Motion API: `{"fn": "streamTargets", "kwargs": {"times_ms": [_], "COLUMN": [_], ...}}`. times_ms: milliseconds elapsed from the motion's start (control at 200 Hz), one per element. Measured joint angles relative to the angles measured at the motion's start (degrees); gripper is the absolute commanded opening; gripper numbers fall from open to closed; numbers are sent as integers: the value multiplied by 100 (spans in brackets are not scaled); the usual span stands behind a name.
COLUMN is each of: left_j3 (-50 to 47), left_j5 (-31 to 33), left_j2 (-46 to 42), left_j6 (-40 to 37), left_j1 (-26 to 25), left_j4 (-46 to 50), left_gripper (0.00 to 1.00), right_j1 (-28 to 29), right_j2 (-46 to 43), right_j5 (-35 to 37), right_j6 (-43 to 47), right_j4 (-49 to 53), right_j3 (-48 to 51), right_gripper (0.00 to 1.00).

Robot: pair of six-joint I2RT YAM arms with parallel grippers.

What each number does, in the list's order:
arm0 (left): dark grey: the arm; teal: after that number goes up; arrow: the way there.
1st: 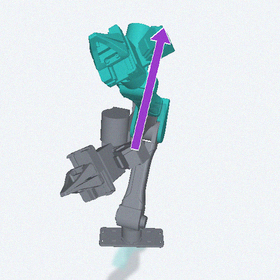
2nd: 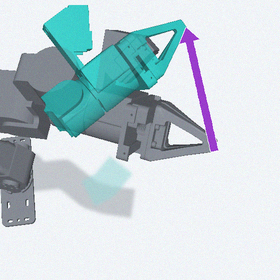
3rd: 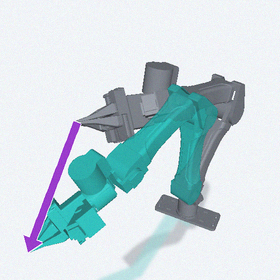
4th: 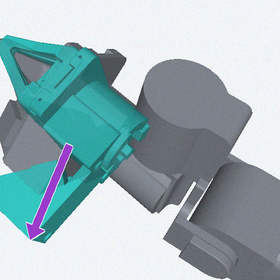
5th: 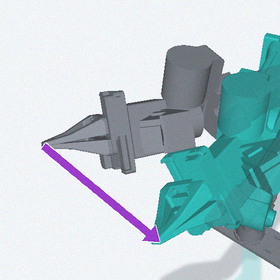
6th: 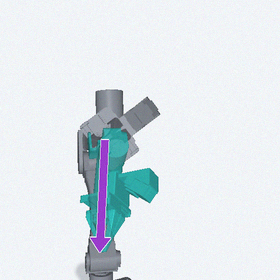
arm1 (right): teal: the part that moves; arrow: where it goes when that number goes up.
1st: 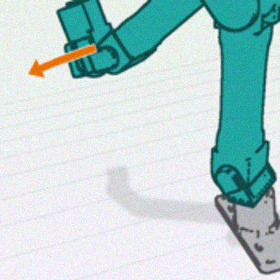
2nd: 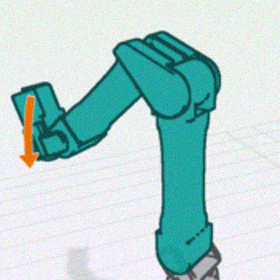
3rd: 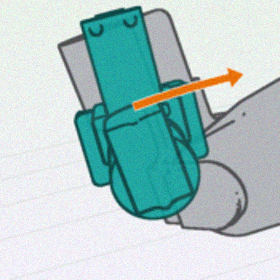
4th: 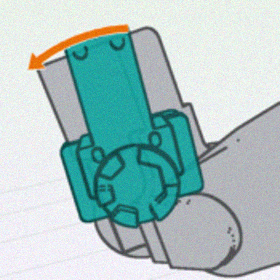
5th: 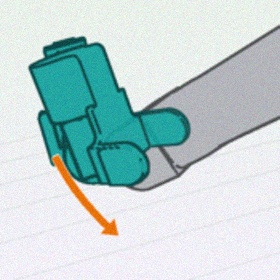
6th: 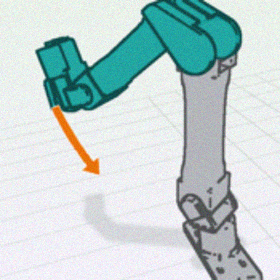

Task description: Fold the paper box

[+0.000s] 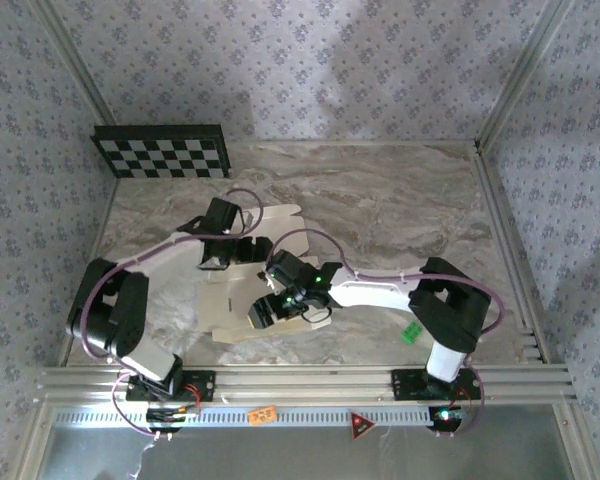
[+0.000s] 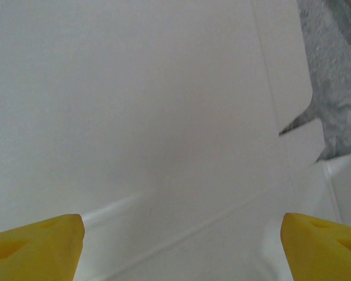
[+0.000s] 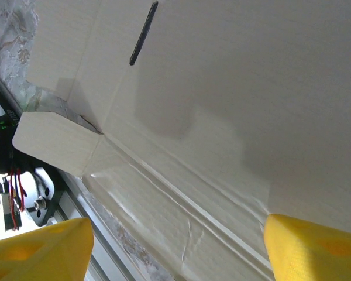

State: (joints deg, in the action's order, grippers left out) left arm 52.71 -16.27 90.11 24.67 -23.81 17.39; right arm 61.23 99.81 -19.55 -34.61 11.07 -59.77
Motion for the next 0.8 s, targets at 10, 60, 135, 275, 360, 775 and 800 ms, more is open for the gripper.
{"fn": "streamTargets", "kwargs": {"times_ms": [10,60,135,275,360,775,800], "left_j3": [44,205,385,616,702,170,85], "left_j5": [-9,-87,-166,-337,-553,-885,-883], "left_j2": [68,302,605,1088,1193,739,660], "left_j6": [-4,-22,-76,-212,-275,-470,-468], "left_j1": [20,101,254,529,667,1019,1021], "left_j4": [-13,-66,-92,-81,-59,-44,-42], "left_gripper": [87,87,87,86,86,87,87], "right_j1": [0,-9,-72,-361,-632,-2299,-2415], "right_j2": [24,85,142,142,76,-597,-597], "right_j5": [-4,-15,-28,-24,-24,57,44], "right_j6": [-2,-13,-15,-79,-79,334,365], "right_j4": [9,50,138,166,153,647,675], "right_j3": [-7,-17,-9,153,302,931,938], "right_gripper": [78,78,78,78,78,77,77]}}
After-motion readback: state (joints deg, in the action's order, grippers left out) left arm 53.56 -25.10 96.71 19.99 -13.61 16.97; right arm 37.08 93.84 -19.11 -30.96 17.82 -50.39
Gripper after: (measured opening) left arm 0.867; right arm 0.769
